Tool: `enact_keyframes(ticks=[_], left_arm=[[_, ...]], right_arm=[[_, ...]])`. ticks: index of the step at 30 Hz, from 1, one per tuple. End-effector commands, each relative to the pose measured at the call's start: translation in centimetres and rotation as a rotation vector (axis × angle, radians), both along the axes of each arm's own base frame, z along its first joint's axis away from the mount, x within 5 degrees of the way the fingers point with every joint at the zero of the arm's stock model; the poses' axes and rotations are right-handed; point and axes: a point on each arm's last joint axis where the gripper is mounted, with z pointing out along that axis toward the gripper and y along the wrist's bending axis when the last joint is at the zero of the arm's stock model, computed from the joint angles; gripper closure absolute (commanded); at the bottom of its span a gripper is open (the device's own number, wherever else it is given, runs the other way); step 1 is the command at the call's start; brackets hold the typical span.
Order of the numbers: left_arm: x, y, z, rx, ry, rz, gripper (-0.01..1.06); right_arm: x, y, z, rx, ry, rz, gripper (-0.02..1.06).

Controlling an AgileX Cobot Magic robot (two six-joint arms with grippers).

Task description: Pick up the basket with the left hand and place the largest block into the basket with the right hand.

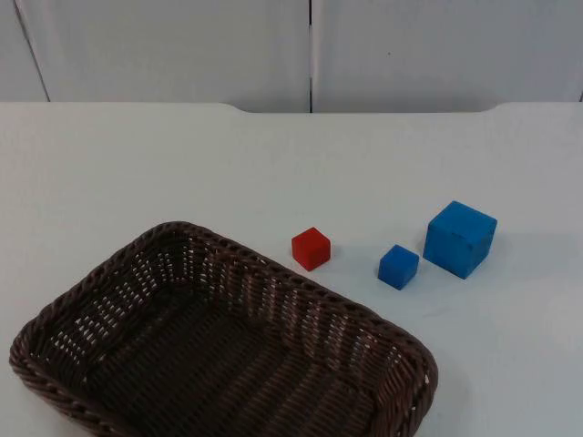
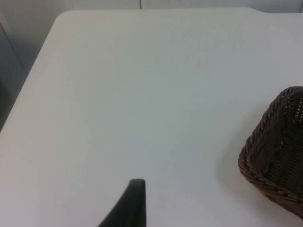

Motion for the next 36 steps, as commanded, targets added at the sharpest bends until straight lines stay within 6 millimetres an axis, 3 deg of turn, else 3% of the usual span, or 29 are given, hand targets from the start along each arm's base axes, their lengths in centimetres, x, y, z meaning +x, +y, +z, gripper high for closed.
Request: enact_keyframes(ticks=[1, 19, 27, 36], left_arm=[[0.0, -0.1, 0.0, -0.014, -0.012, -0.006, 0.0], [0.1, -0.4, 0.0, -0.043, -0.019, -0.025, 0.0], [-0.2, -0.5, 1.3, -0.053, -0.069, -0.033, 0.0], [2.5, -0.9, 3.1, -0.116, -0.016, -0.059, 0.0]], right_arm=[[0.1, 0.0, -0.2, -0.002, 0.003, -0.004, -0.01], [0.1, 0.0, -0.2, -0.002, 0.003, -0.004, -0.01], [0.1, 0.0, -0.2, -0.002, 0.003, -0.004, -0.01], [0.1, 0.0, -0.2, -0.002, 0.003, -0.004, -0.01]])
